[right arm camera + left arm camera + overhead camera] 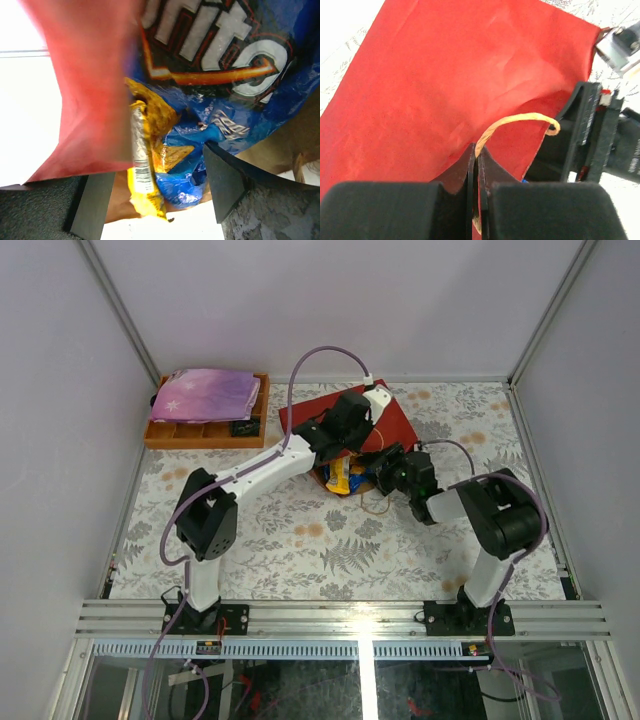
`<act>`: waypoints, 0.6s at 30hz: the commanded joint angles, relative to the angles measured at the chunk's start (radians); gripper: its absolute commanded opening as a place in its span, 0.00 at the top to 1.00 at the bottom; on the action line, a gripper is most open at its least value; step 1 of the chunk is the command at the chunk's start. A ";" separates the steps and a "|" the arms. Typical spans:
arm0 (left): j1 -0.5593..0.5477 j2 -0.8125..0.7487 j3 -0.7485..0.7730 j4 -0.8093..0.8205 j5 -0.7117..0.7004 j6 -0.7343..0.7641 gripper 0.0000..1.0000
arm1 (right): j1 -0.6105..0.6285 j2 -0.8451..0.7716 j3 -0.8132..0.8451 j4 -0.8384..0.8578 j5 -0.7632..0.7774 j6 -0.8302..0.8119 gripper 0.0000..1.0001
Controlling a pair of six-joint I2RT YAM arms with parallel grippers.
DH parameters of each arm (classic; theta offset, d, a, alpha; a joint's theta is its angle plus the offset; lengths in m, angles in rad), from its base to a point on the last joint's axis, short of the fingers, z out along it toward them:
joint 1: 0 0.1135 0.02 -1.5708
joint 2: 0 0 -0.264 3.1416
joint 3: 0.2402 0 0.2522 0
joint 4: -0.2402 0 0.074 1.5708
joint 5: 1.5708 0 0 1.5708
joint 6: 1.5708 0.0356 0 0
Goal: Take the snacks out of the paper bag
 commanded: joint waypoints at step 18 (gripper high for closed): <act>0.137 0.122 0.200 -0.009 0.048 0.056 0.80 | 0.059 0.205 0.316 -0.049 0.047 -0.054 0.26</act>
